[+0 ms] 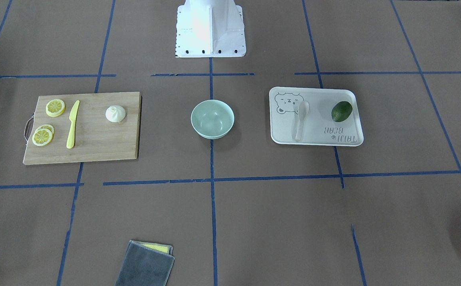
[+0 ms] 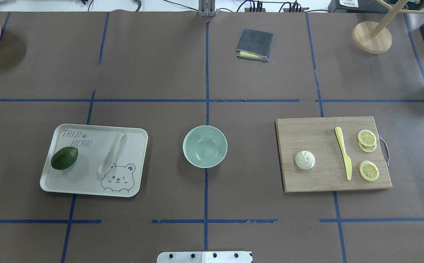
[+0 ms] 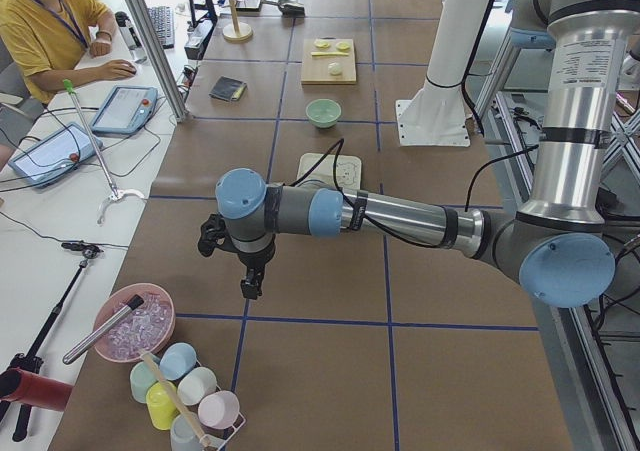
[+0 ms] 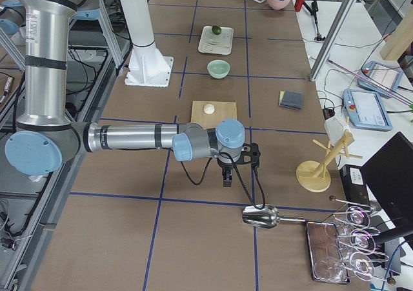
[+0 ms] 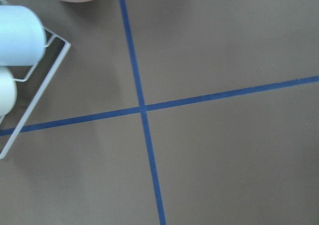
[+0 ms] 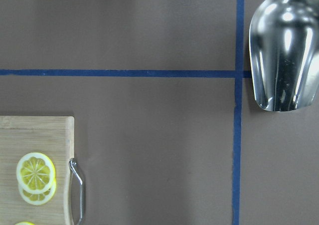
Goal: Put spoon and bun in bowl
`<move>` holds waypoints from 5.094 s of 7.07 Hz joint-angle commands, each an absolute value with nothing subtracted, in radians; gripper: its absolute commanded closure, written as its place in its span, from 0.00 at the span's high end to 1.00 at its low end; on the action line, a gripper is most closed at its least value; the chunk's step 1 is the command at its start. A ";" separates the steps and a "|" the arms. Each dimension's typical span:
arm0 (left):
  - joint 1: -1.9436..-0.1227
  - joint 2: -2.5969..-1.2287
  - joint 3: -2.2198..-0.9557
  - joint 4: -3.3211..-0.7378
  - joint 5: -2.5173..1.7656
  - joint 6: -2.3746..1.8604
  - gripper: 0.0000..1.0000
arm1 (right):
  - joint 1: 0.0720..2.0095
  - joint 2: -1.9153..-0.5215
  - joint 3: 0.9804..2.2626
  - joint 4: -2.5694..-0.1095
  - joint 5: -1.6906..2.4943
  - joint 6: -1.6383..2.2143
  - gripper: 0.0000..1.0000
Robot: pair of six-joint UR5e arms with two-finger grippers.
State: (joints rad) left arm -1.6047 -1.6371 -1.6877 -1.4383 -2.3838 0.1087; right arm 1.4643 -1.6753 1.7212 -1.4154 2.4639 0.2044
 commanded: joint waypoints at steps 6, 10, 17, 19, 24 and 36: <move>-1.452 -1.635 -1.707 -1.547 -2.391 0.120 1.00 | 1.398 -1.657 1.720 -1.259 2.493 0.202 1.00; -1.181 -1.722 -1.781 -1.728 -2.433 -0.206 1.00 | 1.290 -1.678 1.720 -1.055 2.500 0.426 1.00; -0.661 -1.908 -1.764 -1.756 -2.029 -0.701 0.90 | 1.289 -1.675 1.701 -1.055 2.493 0.423 1.00; -0.635 -1.911 -1.740 -1.758 -2.029 -0.695 0.87 | 1.289 -1.675 1.689 -1.055 2.493 0.423 1.00; -0.634 -1.927 -1.710 -1.758 -2.028 -0.690 0.63 | 1.286 -1.677 1.684 -1.055 2.494 0.423 1.00; -0.586 -2.207 -1.608 -2.148 -1.984 -1.065 0.00 | 1.285 -1.677 1.684 -1.054 2.494 0.423 1.00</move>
